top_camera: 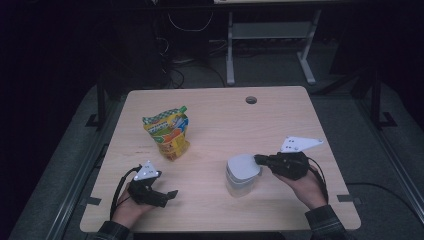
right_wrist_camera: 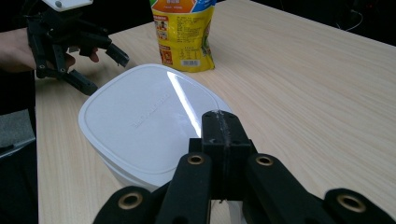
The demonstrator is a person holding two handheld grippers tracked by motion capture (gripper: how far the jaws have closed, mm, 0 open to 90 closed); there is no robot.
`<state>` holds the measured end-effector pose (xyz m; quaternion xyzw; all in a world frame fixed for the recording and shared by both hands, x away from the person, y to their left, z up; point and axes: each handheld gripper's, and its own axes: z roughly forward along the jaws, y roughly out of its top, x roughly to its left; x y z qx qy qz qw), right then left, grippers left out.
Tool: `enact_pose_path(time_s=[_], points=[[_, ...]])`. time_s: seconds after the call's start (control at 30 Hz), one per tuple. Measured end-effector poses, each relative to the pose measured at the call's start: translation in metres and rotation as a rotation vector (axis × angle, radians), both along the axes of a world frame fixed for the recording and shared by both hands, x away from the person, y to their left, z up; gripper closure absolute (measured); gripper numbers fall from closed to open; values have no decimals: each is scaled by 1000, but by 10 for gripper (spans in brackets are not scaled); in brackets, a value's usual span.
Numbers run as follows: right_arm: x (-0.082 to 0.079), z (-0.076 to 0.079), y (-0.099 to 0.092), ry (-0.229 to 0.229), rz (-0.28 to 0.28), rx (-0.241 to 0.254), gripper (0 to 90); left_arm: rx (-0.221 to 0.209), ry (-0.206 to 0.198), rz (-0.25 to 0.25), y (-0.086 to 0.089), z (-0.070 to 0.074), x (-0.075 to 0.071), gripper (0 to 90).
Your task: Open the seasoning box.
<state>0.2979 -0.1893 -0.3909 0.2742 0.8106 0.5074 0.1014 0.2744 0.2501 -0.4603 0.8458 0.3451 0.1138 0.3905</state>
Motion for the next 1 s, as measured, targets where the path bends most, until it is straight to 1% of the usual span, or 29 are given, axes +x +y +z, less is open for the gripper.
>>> enact_pose_path(time_s=[0.13, 0.2, 0.3, 0.33, 0.4, 0.67, 0.77, 1.0], points=[[1, -1, -2, 0, -7, -1, 900, 3, -2, -3, 0, 0, 0, 48], [1, -3, -3, 1, -16, -16, 900, 4, -2, -3, 0, 0, 0, 47], [3, -8, -2, 19, -10, -37, 900, 5, -2, -3, 0, 0, 1, 47], [3, -10, -2, 18, -11, -46, 900, 4, -1, -3, 0, 0, 1, 48], [3, -12, 0, 28, -7, -54, 900, 3, -2, -3, 0, 0, 0, 48], [4, -14, -2, 35, -11, -64, 900, 8, -2, -6, 1, 1, 0, 48], [3, -13, -5, 38, -21, -58, 900, 11, 1, -6, 1, 1, 0, 48], [-9, -16, -16, 53, -39, -55, 900, 10, 0, -7, 1, 1, 0, 48]])
